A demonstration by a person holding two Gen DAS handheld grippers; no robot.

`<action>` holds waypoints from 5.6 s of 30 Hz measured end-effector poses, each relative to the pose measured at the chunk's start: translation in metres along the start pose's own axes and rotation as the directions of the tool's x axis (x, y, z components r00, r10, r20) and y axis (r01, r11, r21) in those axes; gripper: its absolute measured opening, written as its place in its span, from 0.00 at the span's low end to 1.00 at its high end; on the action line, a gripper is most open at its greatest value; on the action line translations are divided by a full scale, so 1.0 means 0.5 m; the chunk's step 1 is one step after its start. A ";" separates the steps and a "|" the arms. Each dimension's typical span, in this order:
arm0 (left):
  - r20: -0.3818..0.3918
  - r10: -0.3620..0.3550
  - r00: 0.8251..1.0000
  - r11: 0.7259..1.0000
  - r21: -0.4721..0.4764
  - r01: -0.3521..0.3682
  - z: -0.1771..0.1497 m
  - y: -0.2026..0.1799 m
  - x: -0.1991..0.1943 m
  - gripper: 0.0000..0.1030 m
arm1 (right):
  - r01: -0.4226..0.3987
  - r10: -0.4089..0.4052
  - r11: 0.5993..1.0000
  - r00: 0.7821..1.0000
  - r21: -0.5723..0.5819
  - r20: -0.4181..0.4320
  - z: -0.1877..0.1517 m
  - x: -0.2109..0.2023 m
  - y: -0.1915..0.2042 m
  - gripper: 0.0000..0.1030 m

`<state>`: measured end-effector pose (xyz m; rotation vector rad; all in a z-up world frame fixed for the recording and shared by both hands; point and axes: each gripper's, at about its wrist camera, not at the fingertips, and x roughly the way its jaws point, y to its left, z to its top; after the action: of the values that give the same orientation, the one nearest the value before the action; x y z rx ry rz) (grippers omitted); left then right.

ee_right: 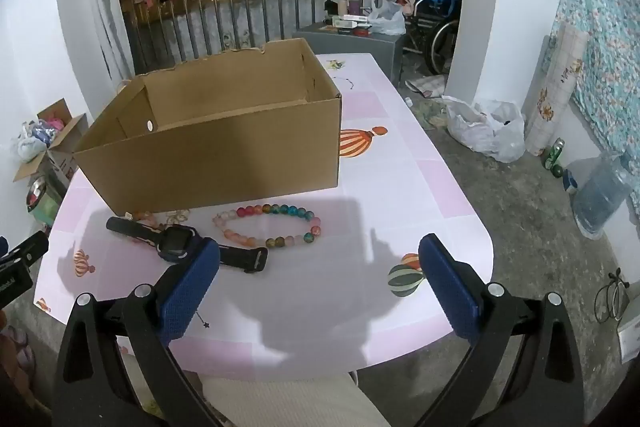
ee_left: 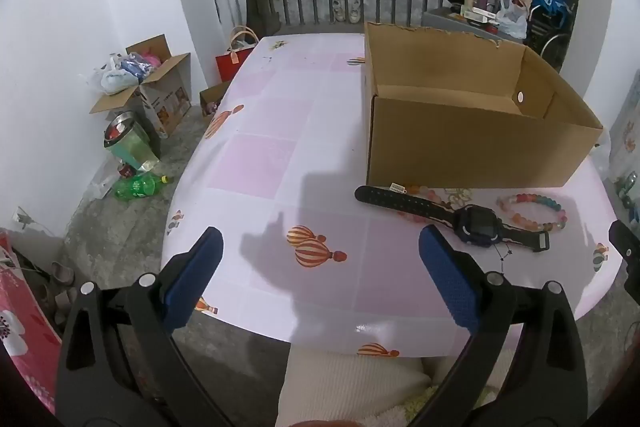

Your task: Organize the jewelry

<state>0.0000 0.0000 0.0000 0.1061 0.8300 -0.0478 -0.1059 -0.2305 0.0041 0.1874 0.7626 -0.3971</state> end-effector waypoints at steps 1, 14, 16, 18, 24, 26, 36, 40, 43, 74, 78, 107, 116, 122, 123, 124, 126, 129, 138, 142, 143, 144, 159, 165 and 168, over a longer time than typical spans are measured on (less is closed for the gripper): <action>0.002 -0.002 1.000 1.000 -0.001 0.002 0.000 0.000 0.000 0.92 | -0.001 0.001 1.000 1.000 0.000 0.001 0.000 0.000 0.000 0.94; -0.001 -0.018 1.000 1.000 0.015 0.018 -0.004 -0.034 -0.004 0.92 | 0.008 -0.008 1.000 1.000 0.002 0.003 -0.002 -0.009 0.000 0.94; -0.003 -0.030 1.000 0.999 0.021 0.030 -0.002 -0.014 -0.006 0.92 | 0.010 -0.010 1.000 1.000 0.004 0.002 -0.002 0.002 0.002 0.94; -0.003 -0.032 0.999 0.999 0.023 0.032 -0.002 -0.016 -0.008 0.92 | 0.011 -0.011 1.000 1.000 0.006 0.000 -0.004 0.007 -0.001 0.94; -0.014 -0.031 0.999 0.999 0.032 0.031 -0.001 -0.021 -0.009 0.92 | 0.007 -0.007 1.000 1.000 0.007 0.000 -0.001 0.002 0.000 0.94; -0.013 -0.031 0.999 0.999 0.030 0.031 -0.002 -0.021 -0.008 0.92 | 0.007 -0.007 1.000 1.000 0.006 -0.001 -0.001 0.002 0.000 0.94; -0.020 -0.026 0.999 0.999 0.031 0.027 -0.001 -0.023 -0.003 0.92 | 0.007 -0.007 1.000 1.000 0.004 -0.006 0.003 -0.001 -0.003 0.94; -0.024 -0.025 0.999 0.999 0.031 0.026 0.000 -0.023 0.000 0.92 | 0.007 -0.007 1.000 1.000 0.003 -0.010 0.007 0.001 0.000 0.94; -0.027 -0.023 0.999 0.999 0.033 0.024 0.000 -0.023 0.002 0.92 | 0.008 -0.008 1.000 1.000 0.002 -0.014 0.008 0.002 -0.001 0.94; -0.045 -0.021 0.999 0.999 0.033 0.022 0.002 -0.021 0.008 0.92 | 0.009 -0.008 1.000 1.000 0.002 -0.027 0.007 0.009 -0.001 0.94; -0.045 -0.021 0.999 0.999 0.034 0.022 0.002 -0.021 0.007 0.92 | 0.009 -0.009 1.000 1.000 0.001 -0.028 0.007 0.009 -0.001 0.94; -0.057 -0.018 0.998 0.999 0.034 0.020 0.000 -0.015 0.017 0.92 | 0.020 -0.019 1.000 0.999 0.014 -0.044 0.006 0.023 -0.008 0.94; -0.064 -0.025 0.998 0.999 0.028 0.027 0.014 -0.011 0.050 0.92 | 0.031 -0.031 0.999 0.998 0.010 -0.053 0.012 0.054 -0.001 0.94; -0.020 -0.060 0.998 0.998 0.028 0.060 0.019 -0.002 0.069 0.92 | -0.045 0.044 0.999 0.995 -0.011 -0.093 0.012 0.093 0.008 0.94; -0.012 -0.079 0.997 0.996 0.030 0.080 0.019 -0.001 0.073 0.92 | -0.069 0.068 0.998 0.993 -0.006 -0.099 0.011 0.099 0.007 0.94; -0.002 -0.101 0.995 0.994 0.028 0.101 0.019 0.002 0.077 0.92 | -0.093 0.092 0.996 0.991 0.001 -0.100 0.009 0.105 0.007 0.94; 0.037 -0.166 0.985 0.986 0.034 0.165 0.017 0.009 0.079 0.92 | -0.122 0.122 0.993 0.988 0.009 -0.094 0.006 0.110 0.007 0.94; 0.061 -0.273 0.960 0.962 0.029 0.272 0.018 0.020 0.083 0.92 | -0.161 0.161 0.987 0.984 0.006 -0.076 0.001 0.109 0.008 0.94; 0.054 -0.510 0.859 0.854 -0.091 0.513 0.025 0.029 0.119 0.92 | -0.285 0.284 0.958 0.949 0.015 -0.137 -0.029 0.126 0.021 0.84; 0.047 -0.476 0.878 0.877 -0.048 0.478 0.032 0.009 0.137 0.92 | -0.309 0.312 0.950 0.934 0.046 -0.176 -0.029 0.149 0.020 0.68; 0.042 -0.465 0.884 0.884 -0.032 0.466 0.031 0.009 0.140 0.92 | -0.311 0.317 0.948 0.930 0.058 -0.185 -0.029 0.157 0.017 0.63; 0.037 -0.449 0.893 0.893 -0.010 0.449 0.035 0.002 0.146 0.92 | -0.314 0.322 0.947 0.927 0.071 -0.194 -0.029 0.164 0.015 0.61; -0.142 -0.409 0.901 0.907 0.040 0.418 0.062 -0.028 0.263 0.63 | -0.331 0.348 0.937 0.909 0.112 -0.230 -0.025 0.205 0.021 0.41; -0.148 -0.411 0.900 0.906 0.045 0.421 0.056 -0.029 0.271 0.61 | -0.338 0.357 0.934 0.903 0.117 -0.239 -0.025 0.205 0.019 0.38; -0.146 -0.402 0.904 0.907 0.068 0.415 0.053 -0.035 0.270 0.61 | -0.345 0.359 0.933 0.902 0.101 -0.240 -0.026 0.204 0.030 0.34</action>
<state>0.1088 -0.0205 -0.0833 0.0244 0.9687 -0.4839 -0.0412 -0.2417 -0.0764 0.4293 0.9506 -0.0472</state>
